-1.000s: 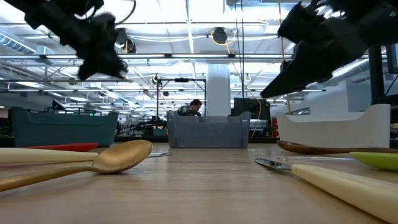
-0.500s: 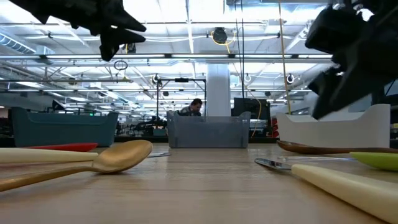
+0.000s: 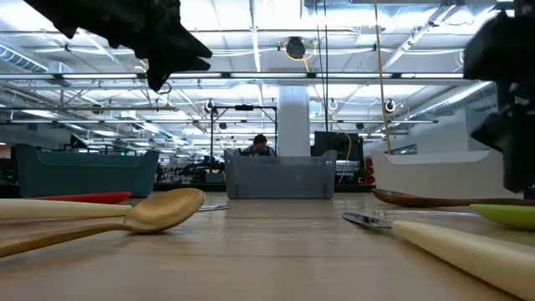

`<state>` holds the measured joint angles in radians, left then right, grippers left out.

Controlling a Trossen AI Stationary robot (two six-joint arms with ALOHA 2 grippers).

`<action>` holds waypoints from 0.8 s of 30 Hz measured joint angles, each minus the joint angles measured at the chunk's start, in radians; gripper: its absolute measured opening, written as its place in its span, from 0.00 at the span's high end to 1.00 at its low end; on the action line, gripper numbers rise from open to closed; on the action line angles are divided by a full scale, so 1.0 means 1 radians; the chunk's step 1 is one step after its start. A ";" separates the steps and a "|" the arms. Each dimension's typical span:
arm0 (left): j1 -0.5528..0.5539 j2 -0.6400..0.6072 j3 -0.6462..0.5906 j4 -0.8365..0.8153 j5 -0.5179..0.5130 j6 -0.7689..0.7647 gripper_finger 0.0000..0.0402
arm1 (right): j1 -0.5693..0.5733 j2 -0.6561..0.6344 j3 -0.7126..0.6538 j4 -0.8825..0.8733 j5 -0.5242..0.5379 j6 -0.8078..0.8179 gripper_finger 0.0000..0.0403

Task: Pick & Place Kitchen Items
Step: Put the left green spatula into the blue bin

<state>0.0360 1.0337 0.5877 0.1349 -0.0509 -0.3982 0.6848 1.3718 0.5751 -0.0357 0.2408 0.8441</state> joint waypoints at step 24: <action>0.001 0.046 0.000 0.052 -0.003 -0.002 0.71 | 0.077 0.128 -0.011 -0.316 0.050 0.034 0.63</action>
<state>0.0368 1.0801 0.5877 0.1868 -0.0536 -0.4004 0.7618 1.4998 0.5636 -0.3516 0.2912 0.8777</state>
